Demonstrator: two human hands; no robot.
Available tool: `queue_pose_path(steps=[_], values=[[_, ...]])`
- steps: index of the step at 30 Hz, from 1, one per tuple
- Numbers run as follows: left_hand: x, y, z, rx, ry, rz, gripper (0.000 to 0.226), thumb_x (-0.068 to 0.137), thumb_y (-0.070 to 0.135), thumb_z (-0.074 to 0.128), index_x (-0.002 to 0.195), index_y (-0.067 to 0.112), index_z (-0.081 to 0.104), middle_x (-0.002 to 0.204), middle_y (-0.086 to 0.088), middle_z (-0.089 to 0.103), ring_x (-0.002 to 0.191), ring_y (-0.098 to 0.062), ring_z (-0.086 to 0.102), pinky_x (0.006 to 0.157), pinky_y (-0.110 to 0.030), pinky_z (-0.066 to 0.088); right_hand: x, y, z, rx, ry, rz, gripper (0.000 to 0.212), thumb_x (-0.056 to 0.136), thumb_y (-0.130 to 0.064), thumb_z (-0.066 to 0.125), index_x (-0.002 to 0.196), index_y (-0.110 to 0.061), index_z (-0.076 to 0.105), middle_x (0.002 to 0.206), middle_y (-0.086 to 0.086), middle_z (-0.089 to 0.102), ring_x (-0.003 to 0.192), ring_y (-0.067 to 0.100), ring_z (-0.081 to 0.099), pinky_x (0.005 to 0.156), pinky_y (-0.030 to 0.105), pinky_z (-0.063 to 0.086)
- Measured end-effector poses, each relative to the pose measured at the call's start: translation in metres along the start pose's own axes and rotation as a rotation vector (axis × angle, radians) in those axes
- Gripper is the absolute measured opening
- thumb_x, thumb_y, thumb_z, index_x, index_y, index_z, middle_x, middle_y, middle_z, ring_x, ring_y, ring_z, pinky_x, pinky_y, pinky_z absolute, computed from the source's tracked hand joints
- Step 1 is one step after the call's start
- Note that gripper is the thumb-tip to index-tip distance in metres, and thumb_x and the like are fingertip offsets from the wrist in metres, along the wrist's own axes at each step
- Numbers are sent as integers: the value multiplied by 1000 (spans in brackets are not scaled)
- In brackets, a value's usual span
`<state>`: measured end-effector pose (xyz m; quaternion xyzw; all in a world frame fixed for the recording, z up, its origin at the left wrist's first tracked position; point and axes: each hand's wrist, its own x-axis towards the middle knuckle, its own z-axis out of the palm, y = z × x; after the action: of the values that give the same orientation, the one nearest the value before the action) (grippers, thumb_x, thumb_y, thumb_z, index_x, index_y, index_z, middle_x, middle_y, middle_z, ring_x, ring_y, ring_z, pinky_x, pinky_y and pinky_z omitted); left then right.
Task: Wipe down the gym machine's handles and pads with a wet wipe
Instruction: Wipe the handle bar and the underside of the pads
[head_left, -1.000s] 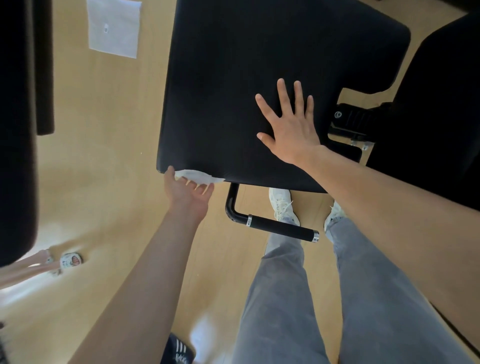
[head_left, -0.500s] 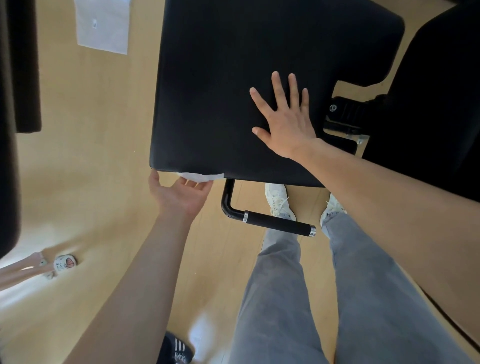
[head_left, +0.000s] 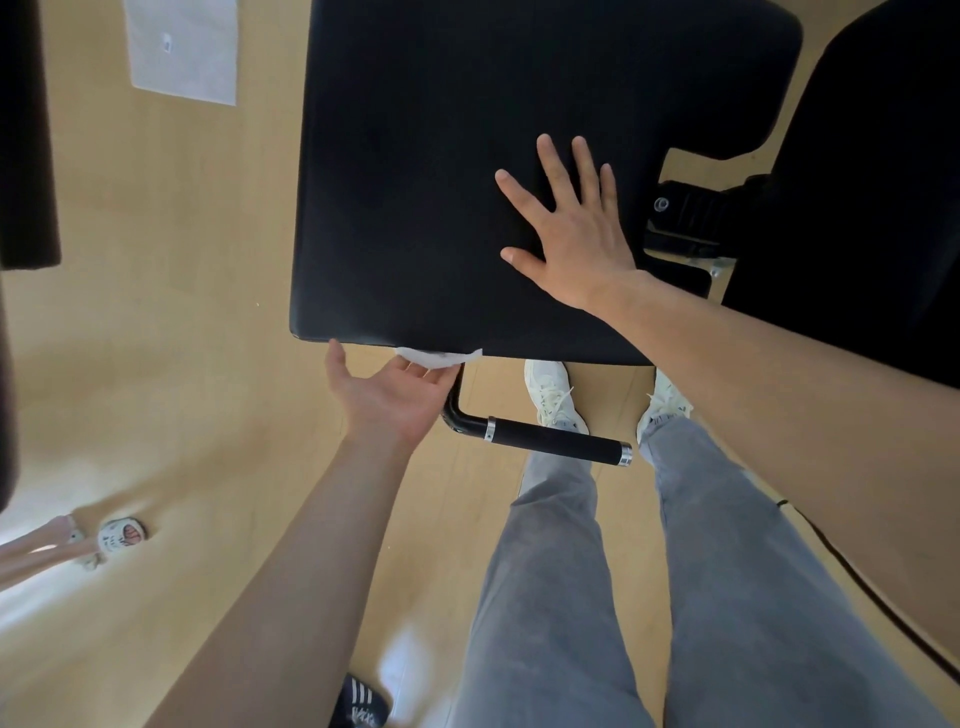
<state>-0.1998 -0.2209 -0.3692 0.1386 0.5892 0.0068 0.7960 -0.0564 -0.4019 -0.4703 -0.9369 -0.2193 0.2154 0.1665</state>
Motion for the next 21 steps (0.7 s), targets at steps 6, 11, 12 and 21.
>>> queue_pose_path(steps=[6, 11, 12, 21], values=[[11, -45, 7, 62, 34, -130, 87, 88, 65, 63, 143, -1, 47, 142, -26, 56, 132, -50, 52, 112, -62, 41, -4, 7, 3, 17, 21, -27, 79, 98, -59, 52, 161, -41, 7, 171, 9, -8, 156, 41, -10, 126, 58, 3], [7, -30, 3, 17, 6, -135, 87, 88, 65, 62, 141, -3, 49, 137, -29, 59, 130, -51, 54, 114, -62, 39, -6, 8, 3, 38, 31, -36, 79, 98, -56, 54, 161, -39, 11, 171, 10, -5, 156, 41, -8, 126, 58, 3], [5, -21, 2, 10, 1, -106, 87, 87, 64, 63, 141, -3, 49, 137, -30, 60, 129, -51, 55, 114, -61, 39, -7, 7, 3, 43, 34, -32, 78, 98, -56, 54, 161, -39, 11, 171, 10, -5, 156, 41, -7, 126, 58, 3], [8, -45, 9, 69, 16, -82, 79, 91, 60, 62, 138, -3, 53, 131, -25, 66, 126, -44, 61, 114, -56, 42, -17, 8, 6, 94, 42, -10, 74, 99, -50, 55, 161, -37, 17, 172, 7, 1, 157, 39, -3, 127, 56, 6]])
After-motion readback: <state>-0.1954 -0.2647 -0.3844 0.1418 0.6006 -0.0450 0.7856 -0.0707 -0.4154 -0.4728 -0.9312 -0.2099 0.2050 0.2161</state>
